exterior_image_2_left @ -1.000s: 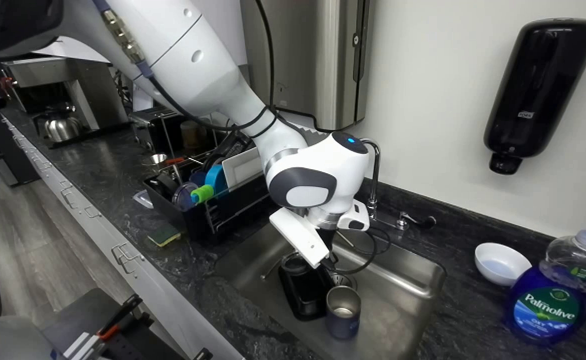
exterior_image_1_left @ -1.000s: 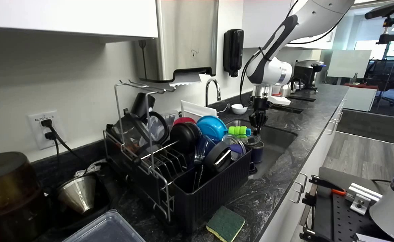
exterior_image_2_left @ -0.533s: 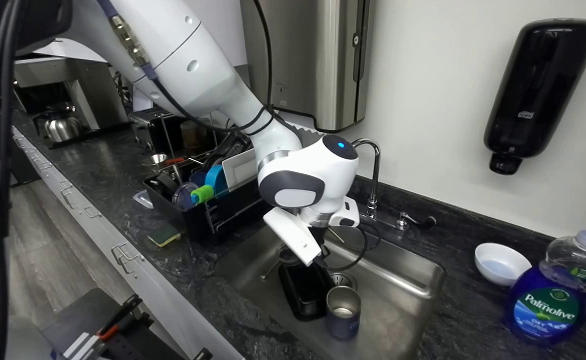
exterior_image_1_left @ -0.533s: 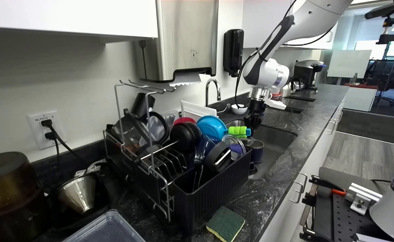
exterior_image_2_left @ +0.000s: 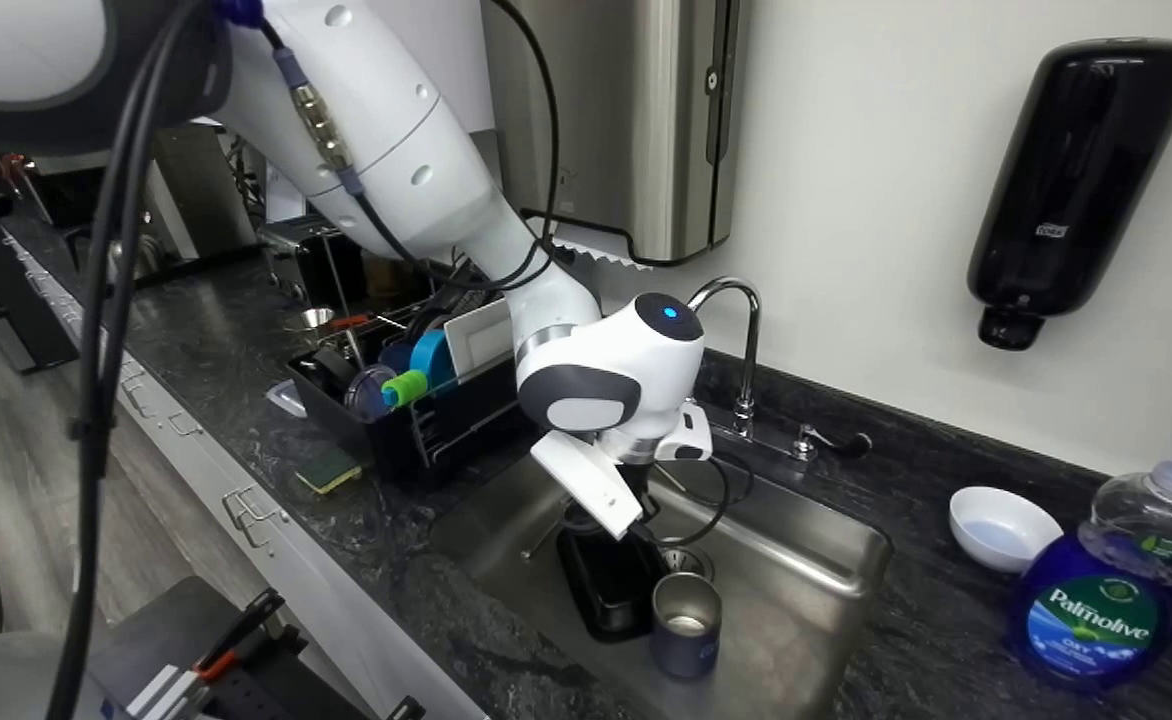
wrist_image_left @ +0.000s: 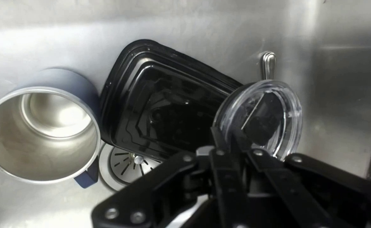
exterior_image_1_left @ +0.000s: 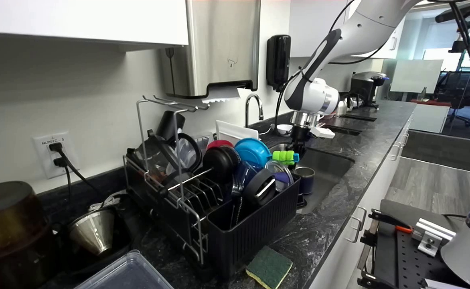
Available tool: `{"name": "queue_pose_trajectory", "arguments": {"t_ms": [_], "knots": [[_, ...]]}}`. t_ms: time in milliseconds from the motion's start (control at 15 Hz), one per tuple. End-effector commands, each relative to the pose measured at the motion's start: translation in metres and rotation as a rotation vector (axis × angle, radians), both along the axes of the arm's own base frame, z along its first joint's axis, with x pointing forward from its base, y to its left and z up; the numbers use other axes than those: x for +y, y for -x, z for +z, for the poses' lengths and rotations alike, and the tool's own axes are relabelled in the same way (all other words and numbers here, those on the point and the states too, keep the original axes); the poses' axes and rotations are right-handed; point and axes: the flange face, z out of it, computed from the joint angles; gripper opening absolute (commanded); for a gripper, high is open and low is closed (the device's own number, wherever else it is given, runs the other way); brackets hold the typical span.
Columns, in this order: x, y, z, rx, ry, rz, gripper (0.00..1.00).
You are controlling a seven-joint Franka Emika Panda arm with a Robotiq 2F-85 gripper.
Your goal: Take the lid off the travel mug and put it on the black Tupperware
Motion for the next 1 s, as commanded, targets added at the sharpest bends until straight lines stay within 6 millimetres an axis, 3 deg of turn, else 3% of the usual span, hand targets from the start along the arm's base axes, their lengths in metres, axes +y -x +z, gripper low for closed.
{"name": "queue_pose_trajectory", "arguments": {"t_ms": [0, 467, 933], "knots": [[-0.001, -0.015, -0.014, -0.031, -0.011, 0.010, 0.02], [-0.005, -0.037, -0.038, -0.039, -0.047, 0.028, 0.02], [-0.025, -0.045, -0.077, -0.002, -0.082, 0.001, 0.02]]}}
